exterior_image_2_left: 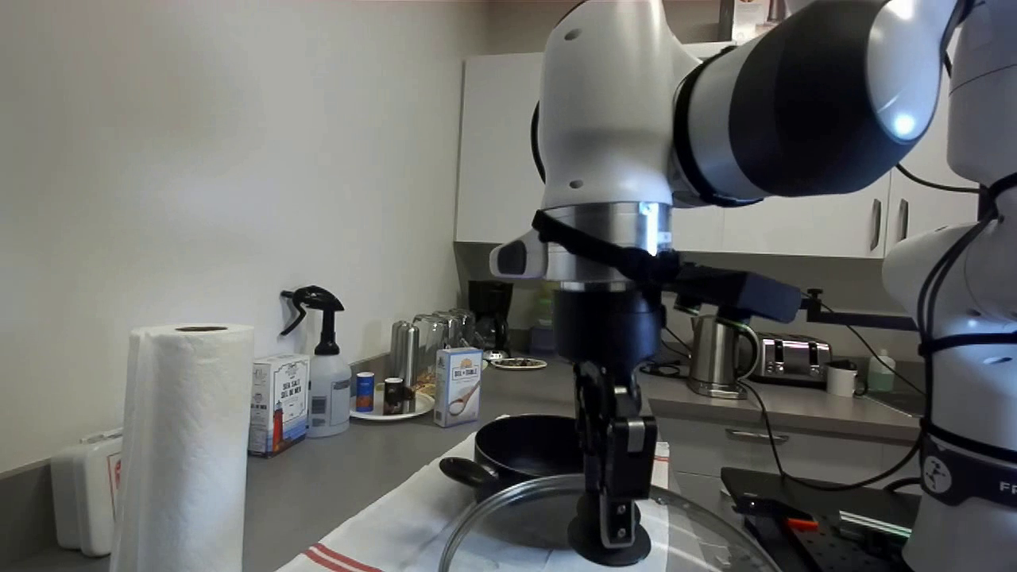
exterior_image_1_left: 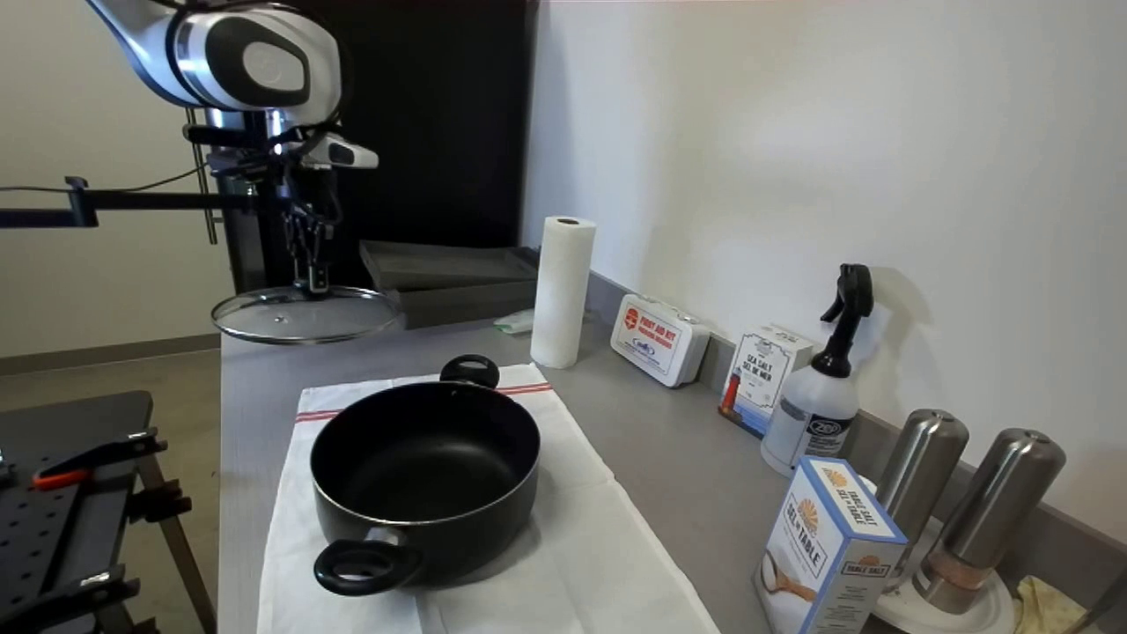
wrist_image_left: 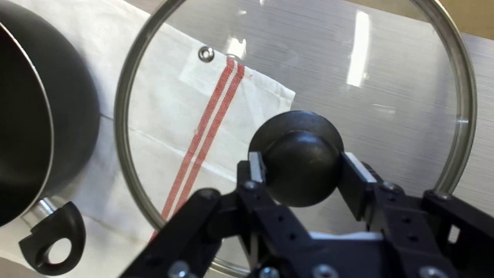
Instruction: Remove the lid from the pot
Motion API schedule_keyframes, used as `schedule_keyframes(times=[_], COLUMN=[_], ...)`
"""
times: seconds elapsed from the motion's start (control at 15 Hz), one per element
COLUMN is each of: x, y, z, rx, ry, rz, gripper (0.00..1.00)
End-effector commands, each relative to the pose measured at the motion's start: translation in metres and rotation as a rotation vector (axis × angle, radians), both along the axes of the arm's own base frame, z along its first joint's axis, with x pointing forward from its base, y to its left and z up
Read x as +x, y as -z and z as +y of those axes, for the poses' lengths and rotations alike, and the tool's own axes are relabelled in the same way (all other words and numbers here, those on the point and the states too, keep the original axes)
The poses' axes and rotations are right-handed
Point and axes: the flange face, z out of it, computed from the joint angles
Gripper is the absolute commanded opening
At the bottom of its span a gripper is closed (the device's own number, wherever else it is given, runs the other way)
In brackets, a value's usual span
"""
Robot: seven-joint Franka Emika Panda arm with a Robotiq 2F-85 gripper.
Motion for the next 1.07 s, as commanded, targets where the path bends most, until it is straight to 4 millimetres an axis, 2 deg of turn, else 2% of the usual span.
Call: schedule_keyframes(times=[0.0,0.4,1.0], x=[0.021,0.039,0.045], y=[0.022,0.071,0.116], z=[0.01,0.002,-0.012], rx=[0.01,0.02,0.05], ry=[-0.039,-0.065,-0.127], rz=[-0.02,-0.005,-0.044], gripper=[0.25,0.25,0.25])
